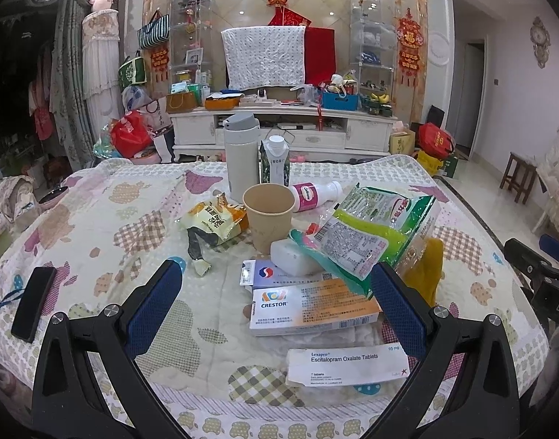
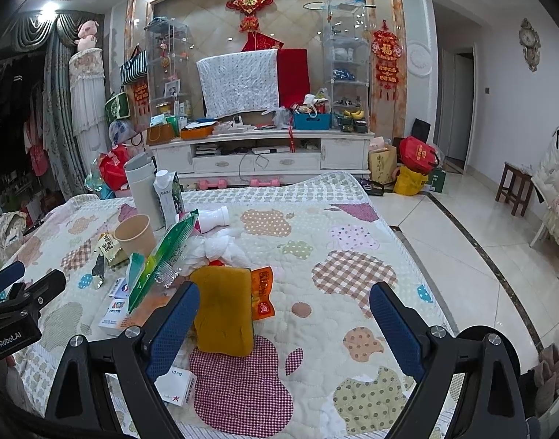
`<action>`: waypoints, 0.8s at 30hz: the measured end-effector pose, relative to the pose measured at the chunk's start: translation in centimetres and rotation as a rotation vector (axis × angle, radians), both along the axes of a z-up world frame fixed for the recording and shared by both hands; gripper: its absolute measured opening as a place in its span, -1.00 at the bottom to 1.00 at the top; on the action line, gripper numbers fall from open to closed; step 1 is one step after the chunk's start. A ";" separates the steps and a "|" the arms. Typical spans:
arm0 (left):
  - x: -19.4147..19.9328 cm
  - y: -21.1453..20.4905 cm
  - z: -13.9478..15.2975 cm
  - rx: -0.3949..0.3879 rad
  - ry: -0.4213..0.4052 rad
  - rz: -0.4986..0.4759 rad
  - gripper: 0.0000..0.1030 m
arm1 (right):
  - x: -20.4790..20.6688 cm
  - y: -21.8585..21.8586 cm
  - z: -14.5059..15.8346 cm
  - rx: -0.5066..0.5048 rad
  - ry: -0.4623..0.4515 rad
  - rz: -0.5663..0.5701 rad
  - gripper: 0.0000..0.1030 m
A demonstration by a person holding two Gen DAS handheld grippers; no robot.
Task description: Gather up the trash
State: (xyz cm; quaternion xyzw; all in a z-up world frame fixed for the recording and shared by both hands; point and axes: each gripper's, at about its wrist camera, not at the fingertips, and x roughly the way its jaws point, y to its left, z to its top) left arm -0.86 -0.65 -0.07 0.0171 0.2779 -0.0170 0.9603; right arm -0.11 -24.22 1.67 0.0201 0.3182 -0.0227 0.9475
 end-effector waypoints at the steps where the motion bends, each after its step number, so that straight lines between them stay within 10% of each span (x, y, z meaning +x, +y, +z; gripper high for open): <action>1: 0.0 0.0 0.0 0.000 0.001 -0.001 0.99 | 0.0 0.0 -0.1 0.000 0.001 0.000 0.79; 24: 0.4 0.3 -0.8 -0.043 0.050 0.005 0.99 | 0.5 -0.2 -1.0 0.036 0.033 0.004 0.79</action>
